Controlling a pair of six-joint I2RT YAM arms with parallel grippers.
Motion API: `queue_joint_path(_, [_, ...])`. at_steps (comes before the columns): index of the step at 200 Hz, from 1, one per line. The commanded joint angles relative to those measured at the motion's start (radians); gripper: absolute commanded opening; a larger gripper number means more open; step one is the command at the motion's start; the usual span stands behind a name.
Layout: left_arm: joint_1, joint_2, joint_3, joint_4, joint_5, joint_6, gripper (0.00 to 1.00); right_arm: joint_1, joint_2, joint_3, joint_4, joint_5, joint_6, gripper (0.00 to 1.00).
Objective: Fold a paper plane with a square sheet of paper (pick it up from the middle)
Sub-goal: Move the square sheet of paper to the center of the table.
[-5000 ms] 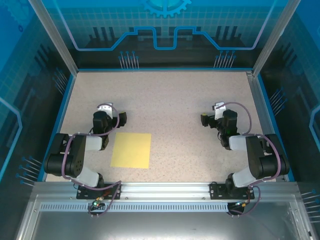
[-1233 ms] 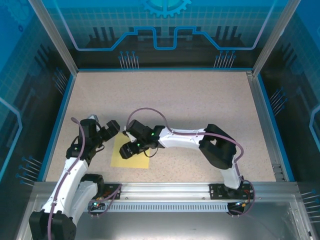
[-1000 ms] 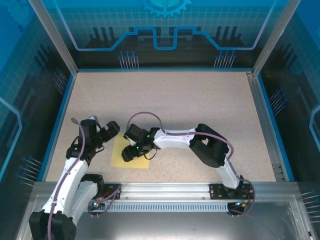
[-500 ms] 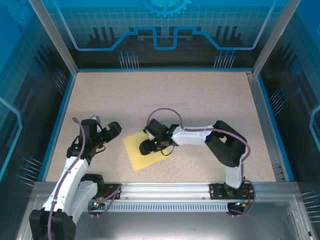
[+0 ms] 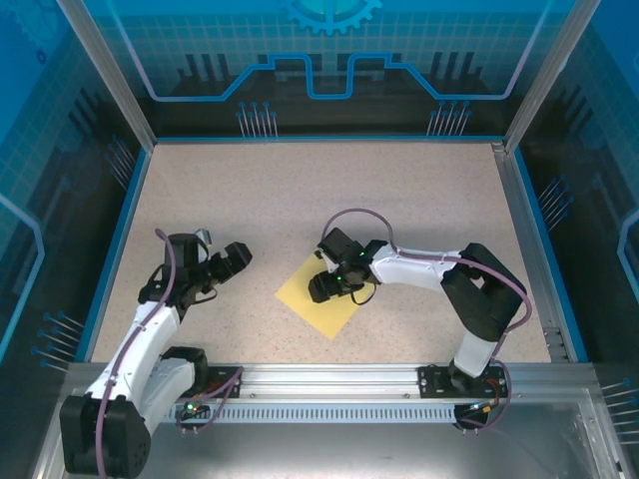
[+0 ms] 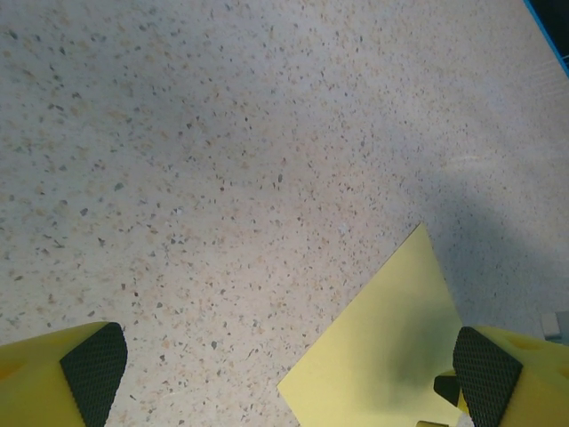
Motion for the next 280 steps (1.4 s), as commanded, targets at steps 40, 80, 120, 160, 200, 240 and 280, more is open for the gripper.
queue_joint_path(40, [-0.015,0.004,-0.005,-0.003,0.040,0.004,0.98,0.070,0.167,0.218,-0.027,-0.096,-0.094,0.66])
queue_joint_path(80, [-0.017,-0.021,-0.020,-0.011,0.043,0.004,0.98,0.030,0.253,0.263,-0.035,-0.059,-0.061,0.66])
queue_joint_path(120, [-0.021,-0.010,-0.022,0.006,0.059,0.009,0.98,-0.038,0.308,0.290,-0.056,0.045,0.081,0.66])
queue_joint_path(160, [-0.040,0.032,-0.020,0.043,0.094,0.002,0.98,-0.106,0.313,0.287,-0.093,0.210,0.312,0.65])
queue_joint_path(200, [-0.081,0.099,-0.013,0.074,0.118,0.010,0.99,-0.130,0.225,0.226,-0.042,0.241,0.368,0.64])
queue_joint_path(240, [-0.149,0.178,0.017,0.102,0.119,0.029,0.99,-0.173,0.086,0.201,-0.044,0.195,0.169,0.67])
queue_joint_path(280, [-0.297,0.300,0.087,0.125,0.122,0.050,0.98,-0.255,0.068,0.136,-0.064,0.127,0.055,0.65])
